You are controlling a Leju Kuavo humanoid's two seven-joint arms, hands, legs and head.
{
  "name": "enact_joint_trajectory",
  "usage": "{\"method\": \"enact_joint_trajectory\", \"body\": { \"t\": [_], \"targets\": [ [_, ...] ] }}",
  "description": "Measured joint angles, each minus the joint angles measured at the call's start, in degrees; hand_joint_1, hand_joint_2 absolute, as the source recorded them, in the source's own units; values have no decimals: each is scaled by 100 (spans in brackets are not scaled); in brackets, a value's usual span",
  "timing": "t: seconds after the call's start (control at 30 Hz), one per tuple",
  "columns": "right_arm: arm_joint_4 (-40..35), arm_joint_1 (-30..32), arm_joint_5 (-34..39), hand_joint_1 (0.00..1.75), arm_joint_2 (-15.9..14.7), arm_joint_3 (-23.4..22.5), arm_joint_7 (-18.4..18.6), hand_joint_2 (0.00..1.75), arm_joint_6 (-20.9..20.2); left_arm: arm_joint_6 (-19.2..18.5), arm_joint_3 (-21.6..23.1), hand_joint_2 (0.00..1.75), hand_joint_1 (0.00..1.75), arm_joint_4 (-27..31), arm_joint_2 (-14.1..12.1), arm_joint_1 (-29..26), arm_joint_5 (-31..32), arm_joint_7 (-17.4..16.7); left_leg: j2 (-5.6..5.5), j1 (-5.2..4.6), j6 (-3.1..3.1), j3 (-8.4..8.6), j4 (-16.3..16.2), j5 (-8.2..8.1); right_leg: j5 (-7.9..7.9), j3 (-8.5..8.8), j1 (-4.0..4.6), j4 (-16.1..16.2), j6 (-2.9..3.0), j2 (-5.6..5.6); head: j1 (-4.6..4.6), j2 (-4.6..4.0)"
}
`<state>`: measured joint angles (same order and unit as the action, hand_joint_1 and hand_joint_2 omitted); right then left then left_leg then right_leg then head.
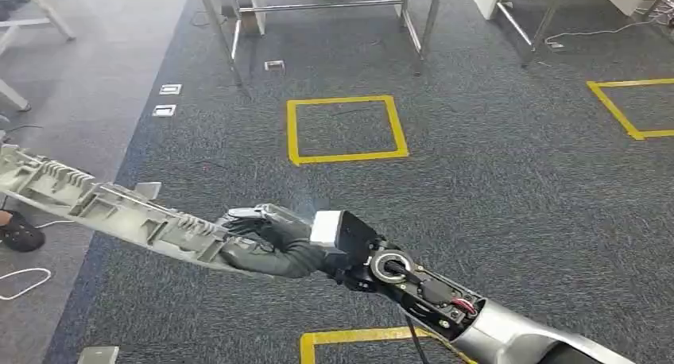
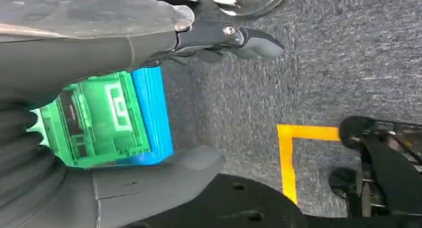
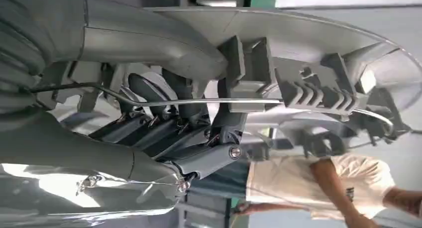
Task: Take the parts from the cabinet and place them on the table.
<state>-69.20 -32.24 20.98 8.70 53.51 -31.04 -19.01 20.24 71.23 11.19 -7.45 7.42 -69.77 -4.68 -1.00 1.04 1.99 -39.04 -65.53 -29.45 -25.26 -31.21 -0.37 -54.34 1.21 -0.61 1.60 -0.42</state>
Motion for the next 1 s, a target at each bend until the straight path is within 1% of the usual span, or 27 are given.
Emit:
{"method": "enact_joint_trajectory", "body": {
  "t": [0.03,0.07,0.1,0.13,0.2,0.23,0.27,0.3,0.37,0.4,0.43,0.47,0.53,0.57,0.6,0.63,0.67,0.7,0.73,0.77,0.8,0.83,0.87,0.9,0.93,0.97,1.0],
  "targets": [
    [0,2,29,175,0,11,-9,175,-18,0,0,175,0,0,0,0,2,0,17,7,26,-228,-463,-178,-6,-1,0,-1,6,32,2,0],
    [0,8,46,175,0,24,-11,175,-40,0,0,175,0,0,0,-2,7,-2,31,15,47,-362,-741,-235,-10,-1,-2,-2,7,57,0,0],
    [2,15,70,175,0,31,-15,175,-55,0,0,175,0,0,-2,-2,9,-2,42,34,59,-365,-729,-148,-14,3,-5,-2,2,73,0,0],
    [2,16,81,175,0,35,-15,175,-64,0,0,175,0,0,-2,-3,9,-4,52,50,71,-231,-459,39,-23,8,-14,-5,-12,83,2,0],
    [2,13,81,175,0,46,-18,175,-77,0,0,175,0,0,-20,-5,9,-15,98,76,93,329,623,538,-59,16,-33,-48,-66,89,0,0],
    [2,7,81,175,0,54,-24,175,-94,0,0,175,0,0,-11,4,7,-22,166,80,95,505,996,520,-114,12,-23,-55,-115,91,2,0],
    [2,-6,83,175,0,54,-33,175,-112,0,0,175,0,0,-13,24,-2,-33,113,34,7,523,1027,469,-156,-3,18,-72,-160,93,-2,0],
    [2,-8,83,175,2,61,-33,175,-116,0,0,175,0,0,-15,28,-11,-35,105,28,-66,523,1021,448,-182,9,19,-30,-189,97,-13,0],
    [2,-10,83,175,2,68,-42,175,-125,0,0,175,0,0,-13,17,-15,-59,72,45,-178,572,1063,366,-127,102,8,-126,-269,92,-20,0],
    [2,-16,83,175,4,70,-42,175,-129,-2,0,175,0,0,-15,8,-29,-76,40,36,-218,671,1067,376,-188,118,-18,-139,-299,101,-26,0],
    [2,-14,83,175,4,72,-44,175,-131,-2,0,175,0,0,-15,-2,-28,-81,40,33,-262,743,1069,345,-256,74,-26,-314,-311,89,-31,0],
    [2,-15,87,175,4,72,-46,175,-134,-2,0,175,0,0,-15,-4,-28,-83,35,23,-295,790,1071,315,-401,-110,-21,-666,-318,87,-46,0],
    [2,-5,90,175,4,79,-59,175,-142,-2,0,175,0,0,-28,-5,-28,-85,13,1,-328,874,1071,238,-699,-704,-6,-1599,-320,80,-50,0],
    [4,3,90,175,2,87,-59,175,-142,-2,0,175,0,0,-33,-13,-28,-85,-6,-21,-339,941,1071,180,-798,-980,-6,-1930,-311,79,-46,0],
    [4,17,90,175,2,90,-59,175,-147,-2,0,175,0,0,-35,-27,-31,-87,-28,-38,-340,1027,1072,115,-802,-1116,-1,-1966,-290,78,-46,0],
    [4,26,90,175,2,92,-61,175,-149,-2,0,175,0,0,-35,-41,-37,-90,-41,-54,-341,1122,1076,49,-734,-1126,7,-1792,-261,75,-46,0],
    [4,24,90,175,2,96,-61,175,-149,-2,0,175,0,0,-37,-50,-44,-92,-56,-74,-343,1246,1083,-37,-559,-1054,36,-1392,-213,68,-46,0],
    [4,24,90,175,2,96,-66,175,-151,-2,0,175,0,0,-35,-56,-44,-94,-59,-94,-346,1374,1098,-120,-233,-951,62,-916,-141,59,-46,0],
    [7,26,90,175,0,98,-79,175,-162,-2,0,175,0,0,-28,-69,-44,-94,-59,-98,-347,1452,1127,-207,370,-883,108,-438,-45,36,-46,0],
    [20,34,92,175,-4,105,-92,175,-177,-9,0,175,0,0,15,-54,-46,-94,-63,-113,-318,1529,1085,-284,768,-898,173,-194,-13,-18,-42,0],
    [20,29,98,175,-7,111,-96,175,-186,-9,0,175,0,0,-7,-45,-48,-94,-100,-98,-276,1555,1178,-322,575,-806,168,-199,-31,7,-46,0],
    [15,21,101,175,-2,109,-105,175,-186,-9,0,175,0,-2,-9,-36,-44,-94,-94,-70,-240,1663,1262,-343,579,-752,191,-177,-26,4,-39,0],
    [11,-12,101,175,6,109,-105,175,-188,-11,0,175,0,0,-9,-26,-46,-98,-85,-76,-222,1694,1139,-249,487,-677,198,-117,7,10,-35,0],
    [7,-32,101,175,20,109,-101,175,-188,-9,0,175,0,-2,-29,5,-46,-100,-87,-91,-184,1587,843,-100,446,-520,158,-73,48,-5,-35,0],
    [6,-24,101,175,20,105,-100,175,-188,-9,0,175,0,0,-20,12,-46,-100,-19,-73,-156,1270,318,133,384,-392,129,1,49,-5,-46,0],
    [9,-23,101,175,20,109,-103,175,-190,-9,0,175,0,0,-15,23,-46,-100,9,-71,-117,920,-170,291,317,-275,108,39,73,15,-40,0],
    [9,-22,101,175,20,111,-109,175,-193,-9,0,175,0,0,-13,17,-48,-100,17,-57,-70,568,-549,242,238,-163,85,66,69,21,-33,0]
  ]
}}
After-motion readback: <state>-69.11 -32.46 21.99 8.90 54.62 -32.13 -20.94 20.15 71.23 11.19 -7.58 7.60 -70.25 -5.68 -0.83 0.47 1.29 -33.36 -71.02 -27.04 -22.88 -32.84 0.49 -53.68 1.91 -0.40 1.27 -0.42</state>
